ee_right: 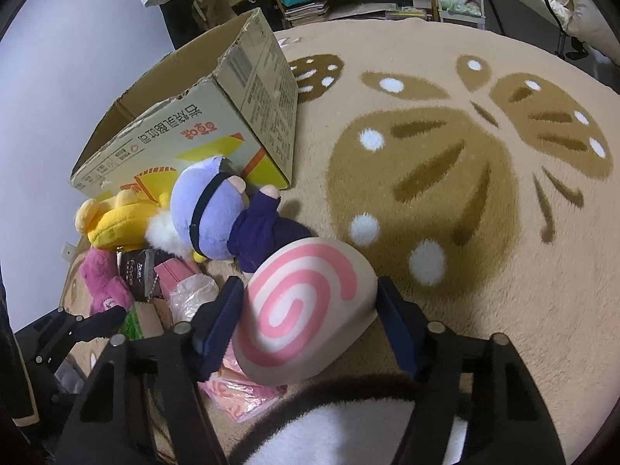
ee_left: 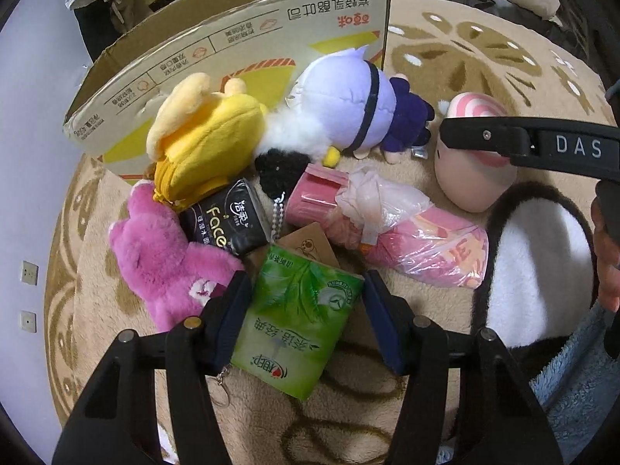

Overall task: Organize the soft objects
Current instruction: 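Close left gripper on green tissue pack while right gripper closes on pink swirl cushion, then carry tissue pack and swirl cushion over the box and release both inside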

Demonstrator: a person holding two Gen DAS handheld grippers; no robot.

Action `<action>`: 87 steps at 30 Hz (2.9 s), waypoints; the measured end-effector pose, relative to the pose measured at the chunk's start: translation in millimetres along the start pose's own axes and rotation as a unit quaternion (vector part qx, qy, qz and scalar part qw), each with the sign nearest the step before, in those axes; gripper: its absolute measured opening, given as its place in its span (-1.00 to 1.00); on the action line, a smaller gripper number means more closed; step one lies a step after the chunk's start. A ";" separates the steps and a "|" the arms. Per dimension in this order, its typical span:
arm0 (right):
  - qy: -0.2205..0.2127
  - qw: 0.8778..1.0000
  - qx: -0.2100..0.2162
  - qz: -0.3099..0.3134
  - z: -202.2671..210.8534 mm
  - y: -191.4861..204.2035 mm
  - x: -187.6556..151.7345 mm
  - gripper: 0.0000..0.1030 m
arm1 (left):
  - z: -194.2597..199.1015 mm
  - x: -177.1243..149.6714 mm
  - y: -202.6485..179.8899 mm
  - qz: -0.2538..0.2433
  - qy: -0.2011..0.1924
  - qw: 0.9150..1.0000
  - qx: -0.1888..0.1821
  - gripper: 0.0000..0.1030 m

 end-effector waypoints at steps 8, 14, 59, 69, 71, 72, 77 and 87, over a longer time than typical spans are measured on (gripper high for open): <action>-0.008 1.000 0.009 0.013 6.5 5.2 -1.0 -0.04 | 3.3 1.2 7.2 0.017 -0.008 1.000 -0.002 0.07; -0.018 0.999 0.016 0.027 12.7 11.8 -1.8 -0.15 | 9.3 2.0 16.6 0.033 -0.020 0.999 0.004 0.07; -0.158 0.980 0.080 0.087 93.0 57.5 31.7 -0.31 | 112.5 55.8 109.3 0.136 -0.212 0.960 0.119 0.02; -0.199 0.969 0.093 0.110 93.9 79.9 77.2 -0.28 | 117.7 104.7 131.1 0.119 -0.248 0.950 0.150 0.02; -0.205 0.967 0.096 0.114 92.1 84.4 84.2 -0.27 | 116.5 113.0 134.3 0.115 -0.256 0.947 0.155 0.02; -0.208 0.966 0.097 0.116 90.4 86.7 88.0 -0.26 | 116.4 115.5 135.6 0.115 -0.259 0.945 0.162 0.02; -0.222 0.962 0.093 0.131 80.2 97.0 103.2 -0.21 | 114.6 125.2 145.3 0.133 -0.282 0.933 0.181 0.02; -0.230 0.960 0.087 0.136 60.6 99.6 115.2 -0.12 | 84.7 132.8 156.3 0.153 -0.274 0.940 0.136 0.03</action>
Point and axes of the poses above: each gripper's, at about its wrist camera, not at the fingertips, and z roughly against the way its jaws point, y to its left, x to its top, the point moved 2 cm from there along -z, roughly the way its jaws point, and after that the axes turned 10 degrees about -y, right-handed, at the moved point
